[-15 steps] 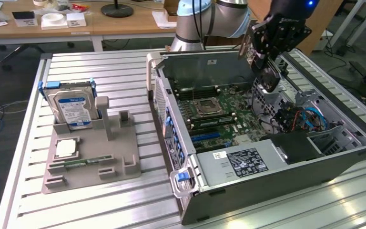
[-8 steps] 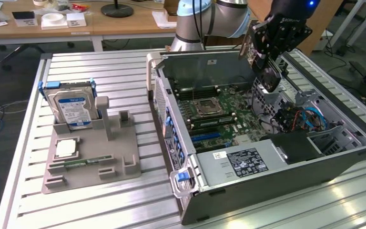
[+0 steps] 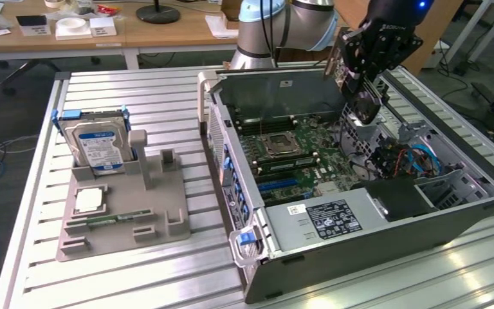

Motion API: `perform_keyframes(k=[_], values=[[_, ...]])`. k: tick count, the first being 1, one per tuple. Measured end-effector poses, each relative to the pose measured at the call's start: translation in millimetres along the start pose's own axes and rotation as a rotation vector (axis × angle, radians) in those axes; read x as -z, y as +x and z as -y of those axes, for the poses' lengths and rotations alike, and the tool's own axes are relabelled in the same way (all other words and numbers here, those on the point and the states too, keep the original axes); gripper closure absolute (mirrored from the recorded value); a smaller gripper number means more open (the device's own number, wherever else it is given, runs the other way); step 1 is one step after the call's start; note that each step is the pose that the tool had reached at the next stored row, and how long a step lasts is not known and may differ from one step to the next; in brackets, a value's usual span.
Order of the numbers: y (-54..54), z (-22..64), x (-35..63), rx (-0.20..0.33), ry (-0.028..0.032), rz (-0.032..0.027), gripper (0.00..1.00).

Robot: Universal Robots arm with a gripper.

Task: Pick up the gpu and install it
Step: 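Pick up the gpu and move the gpu toward the slot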

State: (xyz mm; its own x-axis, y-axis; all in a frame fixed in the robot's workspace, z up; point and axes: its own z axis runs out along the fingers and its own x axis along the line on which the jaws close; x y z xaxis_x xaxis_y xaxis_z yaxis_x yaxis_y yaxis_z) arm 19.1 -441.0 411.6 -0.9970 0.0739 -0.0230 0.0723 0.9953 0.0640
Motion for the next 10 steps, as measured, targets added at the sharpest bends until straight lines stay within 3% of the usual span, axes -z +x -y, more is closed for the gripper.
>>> perform_keyframes(k=[10], values=[[-2.6,-0.2,-0.1,0.000,-0.0001,0.0001,0.73]])
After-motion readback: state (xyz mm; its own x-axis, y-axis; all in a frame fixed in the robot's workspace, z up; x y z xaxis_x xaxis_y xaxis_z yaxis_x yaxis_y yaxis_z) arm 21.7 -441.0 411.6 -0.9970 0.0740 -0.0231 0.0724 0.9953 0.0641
